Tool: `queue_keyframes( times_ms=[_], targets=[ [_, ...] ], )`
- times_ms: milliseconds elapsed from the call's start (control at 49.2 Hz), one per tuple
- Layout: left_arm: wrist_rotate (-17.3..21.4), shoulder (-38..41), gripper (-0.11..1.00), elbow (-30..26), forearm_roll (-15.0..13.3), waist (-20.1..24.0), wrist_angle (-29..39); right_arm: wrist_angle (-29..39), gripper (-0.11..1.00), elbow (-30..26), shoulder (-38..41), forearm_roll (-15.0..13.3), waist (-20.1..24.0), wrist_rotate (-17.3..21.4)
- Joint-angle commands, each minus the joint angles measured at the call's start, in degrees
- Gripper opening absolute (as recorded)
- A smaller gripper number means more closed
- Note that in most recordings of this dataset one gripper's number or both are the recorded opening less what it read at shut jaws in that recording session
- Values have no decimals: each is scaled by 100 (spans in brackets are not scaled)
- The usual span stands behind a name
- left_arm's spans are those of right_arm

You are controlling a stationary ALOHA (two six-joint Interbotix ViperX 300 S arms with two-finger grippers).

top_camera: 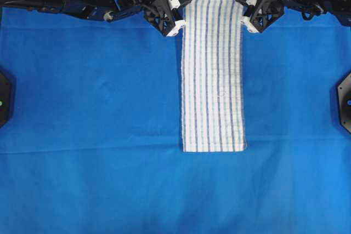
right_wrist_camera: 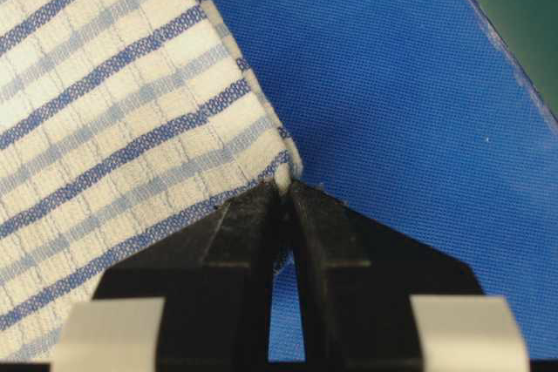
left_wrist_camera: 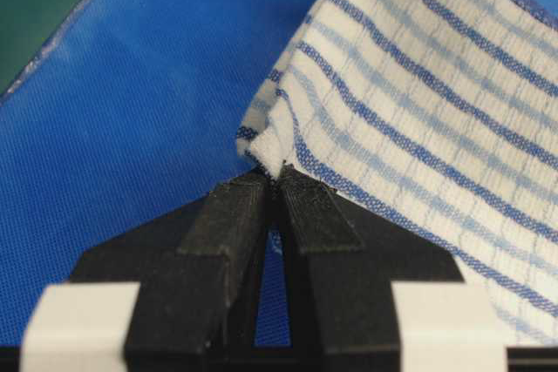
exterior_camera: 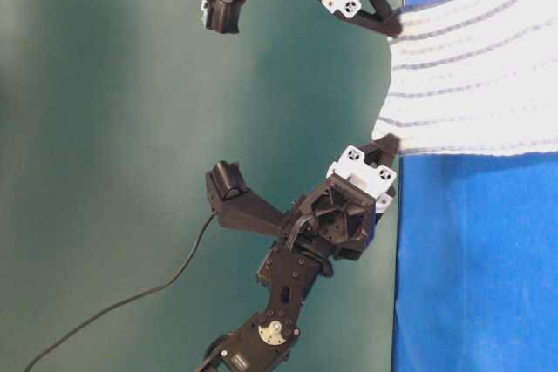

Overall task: Fold the blue towel.
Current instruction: 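Fold the top end down over the strip toward the bottom edge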

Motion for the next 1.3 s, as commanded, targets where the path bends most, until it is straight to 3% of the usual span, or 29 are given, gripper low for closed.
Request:
queue_keyframes(
  times_ms=[0,285,650,996,1280],
  targets=[
    [18,-220,1,-26,18,-70,-26,26,7,-26,-141,35,79,9],
    [0,-562,1,492,9,-686,-18,343,7,527,-694,316,756,18],
    [-123,-853,1,1028,0,-1942,0,422,7,1389,-1793,1204,2531,18],
    [-545,-861,1,1028,-9,-3032,439,527,7,1433,-1767,1951,3894,18],
    [-773,-826,1,870,-18,-3366,949,527,7,1354,-1503,2224,4386,18]
  ],
)
